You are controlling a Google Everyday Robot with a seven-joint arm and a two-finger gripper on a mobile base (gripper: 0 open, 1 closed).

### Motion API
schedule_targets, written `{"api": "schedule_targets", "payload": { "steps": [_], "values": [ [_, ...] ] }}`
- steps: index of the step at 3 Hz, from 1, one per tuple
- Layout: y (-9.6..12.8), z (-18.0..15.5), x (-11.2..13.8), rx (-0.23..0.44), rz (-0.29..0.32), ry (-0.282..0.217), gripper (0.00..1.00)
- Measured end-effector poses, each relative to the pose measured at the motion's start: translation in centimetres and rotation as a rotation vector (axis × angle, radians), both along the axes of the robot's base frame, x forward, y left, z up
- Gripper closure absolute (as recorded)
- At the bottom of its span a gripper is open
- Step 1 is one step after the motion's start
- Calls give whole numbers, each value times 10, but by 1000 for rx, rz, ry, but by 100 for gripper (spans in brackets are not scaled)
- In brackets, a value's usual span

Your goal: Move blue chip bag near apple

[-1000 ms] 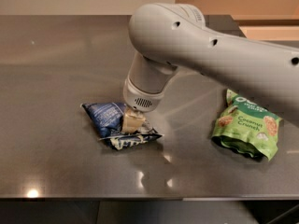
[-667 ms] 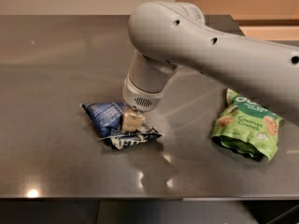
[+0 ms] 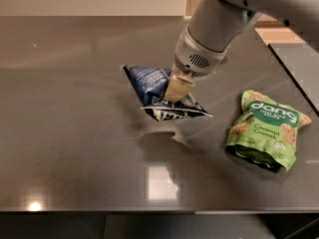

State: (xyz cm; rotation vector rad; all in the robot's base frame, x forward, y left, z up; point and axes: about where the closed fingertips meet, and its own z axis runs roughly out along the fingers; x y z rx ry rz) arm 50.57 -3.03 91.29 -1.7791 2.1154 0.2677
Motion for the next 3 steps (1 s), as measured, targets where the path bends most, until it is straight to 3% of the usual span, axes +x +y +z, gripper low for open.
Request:
{"api": "schedule_targets", "payload": {
  "steps": [1,3],
  "values": [
    [-49,40,24,21,-96,-9,100],
    [-137,50,83,-26,-358,20,100]
  ]
}}
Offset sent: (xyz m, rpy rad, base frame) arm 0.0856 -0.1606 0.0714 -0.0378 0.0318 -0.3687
